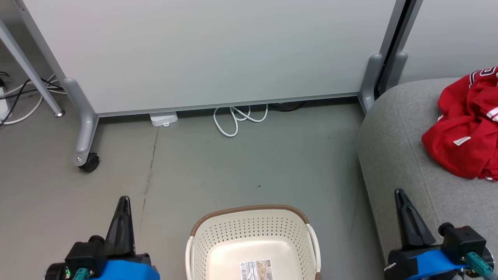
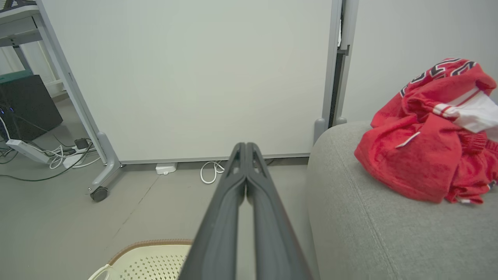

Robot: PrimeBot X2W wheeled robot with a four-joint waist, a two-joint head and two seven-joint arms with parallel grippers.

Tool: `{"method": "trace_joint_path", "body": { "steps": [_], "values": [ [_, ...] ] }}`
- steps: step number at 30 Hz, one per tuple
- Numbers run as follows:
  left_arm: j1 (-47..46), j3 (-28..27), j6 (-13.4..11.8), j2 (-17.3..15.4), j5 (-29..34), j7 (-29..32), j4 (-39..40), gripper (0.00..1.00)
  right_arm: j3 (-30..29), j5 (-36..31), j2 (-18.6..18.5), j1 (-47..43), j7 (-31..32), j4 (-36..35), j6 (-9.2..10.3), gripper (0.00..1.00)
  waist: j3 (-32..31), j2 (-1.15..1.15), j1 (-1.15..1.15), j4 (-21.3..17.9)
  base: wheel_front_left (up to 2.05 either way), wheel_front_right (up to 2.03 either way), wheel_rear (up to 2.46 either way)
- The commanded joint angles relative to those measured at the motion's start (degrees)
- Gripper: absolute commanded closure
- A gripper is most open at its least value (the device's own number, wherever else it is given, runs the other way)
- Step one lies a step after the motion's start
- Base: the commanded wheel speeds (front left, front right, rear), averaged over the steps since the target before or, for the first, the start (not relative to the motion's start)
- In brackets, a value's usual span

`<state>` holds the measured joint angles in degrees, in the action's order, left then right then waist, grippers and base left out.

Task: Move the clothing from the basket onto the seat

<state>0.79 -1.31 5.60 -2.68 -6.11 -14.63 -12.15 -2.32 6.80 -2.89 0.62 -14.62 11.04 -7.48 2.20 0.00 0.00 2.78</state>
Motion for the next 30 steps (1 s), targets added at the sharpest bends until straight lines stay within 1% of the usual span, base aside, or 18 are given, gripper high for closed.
{"method": "trace_joint_path", "body": {
  "steps": [1,5,6,12,30],
  "values": [
    [-0.6,-0.3,0.0,-0.1,-1.4,0.5,0.3,1.0,-0.1,1.5,0.0,0.3,0.4,-0.4,0.0,1.0,0.0,0.0,0.0,0.0,0.0,0.0,0.0],
    [-1.2,-0.7,0.1,-0.1,-6.2,1.8,0.0,1.0,-0.4,6.2,0.0,0.6,1.6,-0.2,0.0,1.0,-0.1,0.0,0.0,-0.1,0.0,0.0,0.0],
    [-1.3,-0.8,0.2,-0.1,-8.5,2.4,0.0,1.0,-0.5,8.5,0.0,0.8,2.1,-0.1,0.0,1.0,-0.1,0.0,0.0,-0.2,0.0,0.0,0.0],
    [-1.8,-1.1,0.4,-0.1,-15.2,3.9,0.0,1.0,-0.8,15.1,0.0,1.2,3.8,0.1,0.0,1.0,-0.2,0.0,0.0,-0.3,0.0,0.0,0.0],
    [-3.2,-2.1,0.8,-0.2,-32.5,8.0,-0.4,1.0,-1.7,32.3,0.0,2.5,8.0,0.7,-0.01,1.0,-0.5,0.0,0.0,-0.7,0.0,0.0,0.0]
  ]
}}
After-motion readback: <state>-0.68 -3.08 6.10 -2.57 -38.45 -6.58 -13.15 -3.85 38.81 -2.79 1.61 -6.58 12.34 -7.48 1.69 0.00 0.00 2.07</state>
